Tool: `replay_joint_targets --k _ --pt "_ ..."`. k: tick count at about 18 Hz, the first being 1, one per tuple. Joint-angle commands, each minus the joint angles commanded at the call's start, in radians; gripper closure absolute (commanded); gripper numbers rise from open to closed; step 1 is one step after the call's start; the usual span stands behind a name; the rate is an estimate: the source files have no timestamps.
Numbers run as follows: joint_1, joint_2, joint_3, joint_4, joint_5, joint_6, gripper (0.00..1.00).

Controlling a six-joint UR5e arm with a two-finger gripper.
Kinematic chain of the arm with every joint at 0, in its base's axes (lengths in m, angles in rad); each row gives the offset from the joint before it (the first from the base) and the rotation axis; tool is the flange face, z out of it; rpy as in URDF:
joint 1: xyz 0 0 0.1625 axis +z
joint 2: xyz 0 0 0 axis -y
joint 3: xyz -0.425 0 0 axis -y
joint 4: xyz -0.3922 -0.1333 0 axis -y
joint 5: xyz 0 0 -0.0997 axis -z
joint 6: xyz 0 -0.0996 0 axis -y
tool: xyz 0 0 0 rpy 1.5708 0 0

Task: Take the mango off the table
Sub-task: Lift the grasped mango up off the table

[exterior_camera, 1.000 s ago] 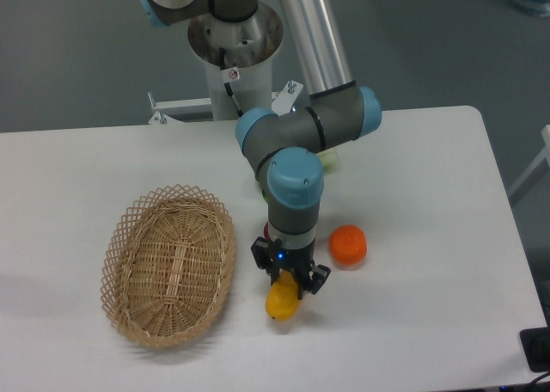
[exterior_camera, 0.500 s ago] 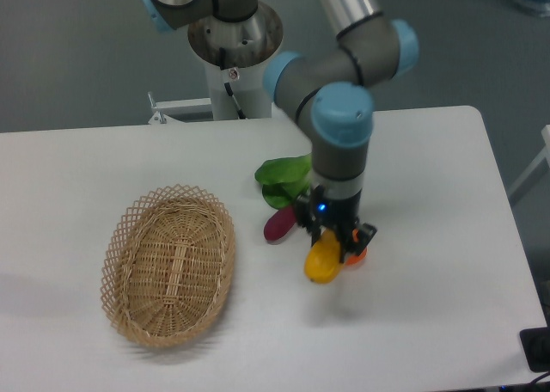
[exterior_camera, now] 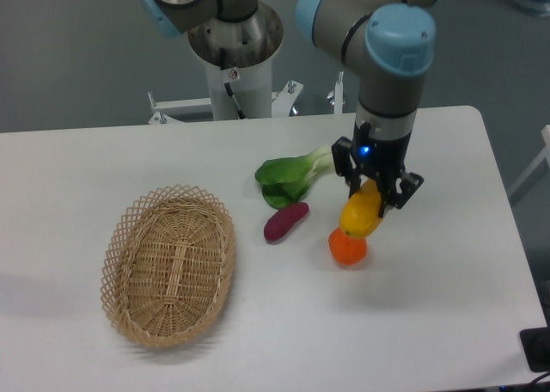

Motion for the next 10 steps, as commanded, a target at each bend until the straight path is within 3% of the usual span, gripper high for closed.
replay_joint_targets --k 10 --pt "0.017 0.014 -0.002 -0.022 -0.002 0.002 0.49"
